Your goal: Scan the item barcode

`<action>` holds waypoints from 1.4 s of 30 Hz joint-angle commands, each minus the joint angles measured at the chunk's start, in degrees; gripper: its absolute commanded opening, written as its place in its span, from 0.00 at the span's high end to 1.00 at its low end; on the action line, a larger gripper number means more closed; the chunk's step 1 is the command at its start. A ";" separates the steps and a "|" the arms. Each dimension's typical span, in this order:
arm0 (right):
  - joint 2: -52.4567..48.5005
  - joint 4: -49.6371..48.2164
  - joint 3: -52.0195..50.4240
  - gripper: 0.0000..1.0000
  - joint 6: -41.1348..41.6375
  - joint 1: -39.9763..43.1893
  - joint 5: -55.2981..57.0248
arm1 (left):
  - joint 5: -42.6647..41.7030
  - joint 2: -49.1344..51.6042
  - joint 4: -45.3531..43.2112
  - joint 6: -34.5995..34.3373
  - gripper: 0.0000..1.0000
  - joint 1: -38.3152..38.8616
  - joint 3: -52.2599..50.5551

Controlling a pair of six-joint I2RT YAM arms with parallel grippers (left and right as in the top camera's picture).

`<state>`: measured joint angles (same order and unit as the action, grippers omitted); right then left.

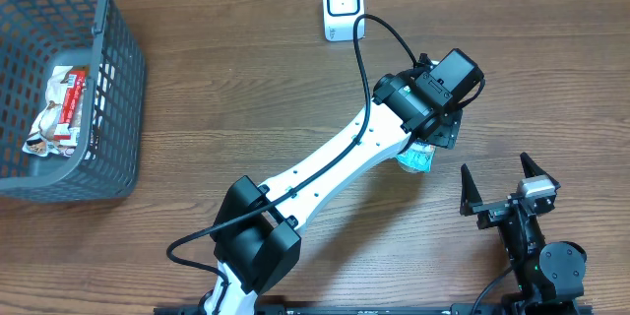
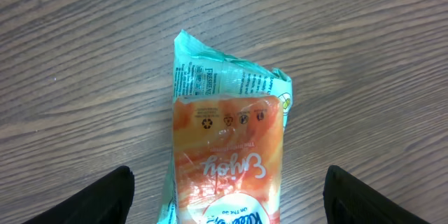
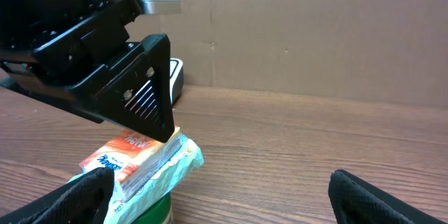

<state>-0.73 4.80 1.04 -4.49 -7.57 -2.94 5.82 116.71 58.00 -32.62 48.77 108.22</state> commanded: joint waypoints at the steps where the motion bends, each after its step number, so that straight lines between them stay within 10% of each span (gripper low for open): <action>1: 0.57 -0.15 -0.59 0.00 -0.07 -0.02 0.35 | 0.52 2.08 0.24 0.70 0.22 0.04 -0.15; 15: 0.57 -0.15 -0.59 0.00 -0.07 -0.02 0.35 | 0.09 3.65 0.24 0.96 0.58 -0.44 0.59; 42: 0.57 -0.17 -0.59 0.00 -0.09 -0.02 0.35 | 1.25 0.37 10.32 2.86 0.57 -8.37 0.59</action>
<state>-0.73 4.80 1.06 -4.49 -7.60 -2.94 5.08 119.24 66.54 -31.11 41.89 108.25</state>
